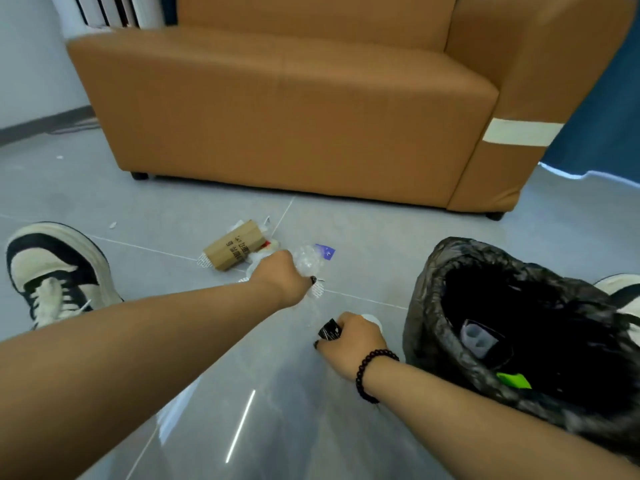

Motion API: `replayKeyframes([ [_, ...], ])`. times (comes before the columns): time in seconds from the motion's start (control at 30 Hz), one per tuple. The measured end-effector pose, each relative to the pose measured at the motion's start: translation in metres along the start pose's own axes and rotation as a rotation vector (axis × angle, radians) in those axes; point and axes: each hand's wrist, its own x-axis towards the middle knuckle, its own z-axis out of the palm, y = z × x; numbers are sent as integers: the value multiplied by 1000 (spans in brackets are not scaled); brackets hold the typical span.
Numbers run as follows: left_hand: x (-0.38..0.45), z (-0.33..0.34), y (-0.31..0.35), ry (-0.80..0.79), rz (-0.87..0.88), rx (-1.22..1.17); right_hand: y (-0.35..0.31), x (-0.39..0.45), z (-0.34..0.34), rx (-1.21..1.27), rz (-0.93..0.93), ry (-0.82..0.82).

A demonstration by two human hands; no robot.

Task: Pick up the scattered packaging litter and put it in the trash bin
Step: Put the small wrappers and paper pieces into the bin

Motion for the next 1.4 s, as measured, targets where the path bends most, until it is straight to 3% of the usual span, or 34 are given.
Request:
replayKeyframes([
  [0.17,-32,-55,26,55,33,-49,-53,-54,-69,-204,-236,61],
  [0.3,-58,-82,44,88,69,-211,-76,-88,-125,-269,-293,139],
  [0.47,-85,-109,56,150,129,-419,-57,-121,-166,-354,-287,223],
  [0.7,-111,-130,79,84,143,-648,-17,-124,-192,-350,-236,246],
  [0.9,-120,-131,87,36,110,-689,-2,-119,-214,-268,-171,238],
  [1.0,-122,-121,94,-51,126,-734,-1,-118,-217,-67,-83,188],
  [1.1,-126,-114,97,-108,231,-677,-9,-118,-220,327,-2,134],
  [1.17,-131,-111,98,-78,401,-540,-16,-120,-223,566,42,77],
  [1.27,-138,-108,103,58,602,-210,-26,-126,-228,735,32,17],
  [1.33,-142,-106,107,99,587,-161,-34,-131,-229,794,-36,-8],
  [1.4,-144,-105,110,72,480,-326,-40,-135,-232,794,-140,61],
])
